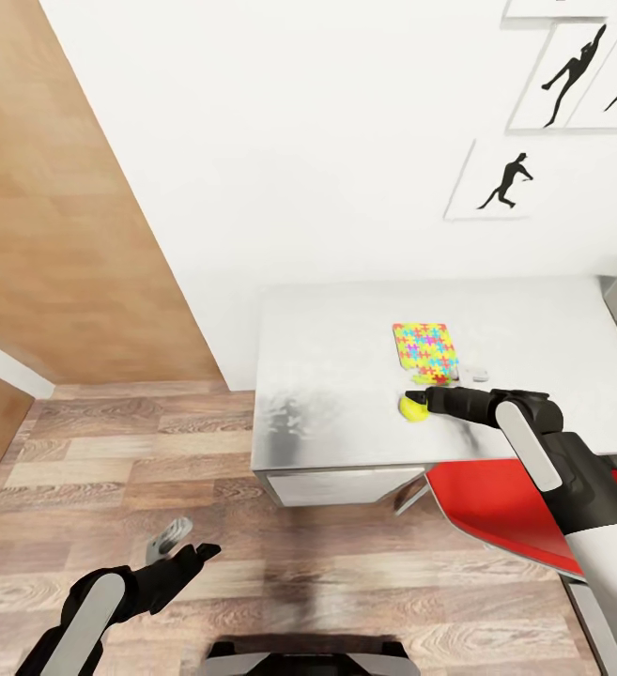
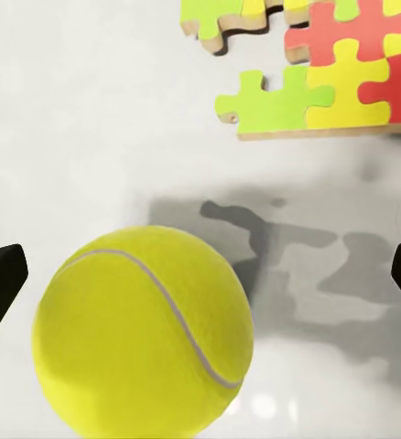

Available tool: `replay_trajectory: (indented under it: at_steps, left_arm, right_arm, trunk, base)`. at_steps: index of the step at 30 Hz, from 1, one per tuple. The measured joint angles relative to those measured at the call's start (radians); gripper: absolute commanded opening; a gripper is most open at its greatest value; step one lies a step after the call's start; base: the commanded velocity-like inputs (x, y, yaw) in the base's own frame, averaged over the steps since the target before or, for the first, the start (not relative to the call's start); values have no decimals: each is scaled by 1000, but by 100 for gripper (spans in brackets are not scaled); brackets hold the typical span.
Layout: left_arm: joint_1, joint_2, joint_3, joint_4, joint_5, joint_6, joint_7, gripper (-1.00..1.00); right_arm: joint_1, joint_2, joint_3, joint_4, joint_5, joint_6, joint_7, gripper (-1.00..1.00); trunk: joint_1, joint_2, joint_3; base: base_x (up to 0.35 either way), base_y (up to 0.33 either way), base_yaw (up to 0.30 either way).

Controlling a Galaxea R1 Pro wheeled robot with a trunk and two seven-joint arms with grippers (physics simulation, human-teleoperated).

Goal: Put all the toys in the child's room - the three board games (two on the bed and one on the table), the two jigsaw puzzles on the table, and the tennis ball on the table - inside the toy box on the table in the child's room.

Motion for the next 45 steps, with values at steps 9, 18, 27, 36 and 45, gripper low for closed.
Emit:
replay_trajectory:
  at_steps: [9,18,27,36,45]
  left_arm:
    - [0,0,0,-1,0,0,0,100]
    - [0,0,0,-2,0,0,0,100]
    - [0,0,0,-3,0,0,0,100]
    - [0,0,0,-4,0,0,0,100]
    - [0,0,0,-4,0,0,0,100]
  right_arm:
    - [1,1,1,2,0,-1,0,100]
    - [5,3,3,3,0,-1,0,100]
    - [9,28,4,3,1,0,0,100]
    - [11,40,23,3,2,0,-3,100]
    - [11,43,40,5,2,-1,-5,100]
  trunk:
    - [0,0,-2]
    - [0,0,-2]
    - [0,0,-3]
    - [0,0,-3]
    - [0,0,-3]
  base:
    - [0,0,0]
    - [0,0,0]
    - [0,0,0]
    - [0,0,0]
    - [0,0,0]
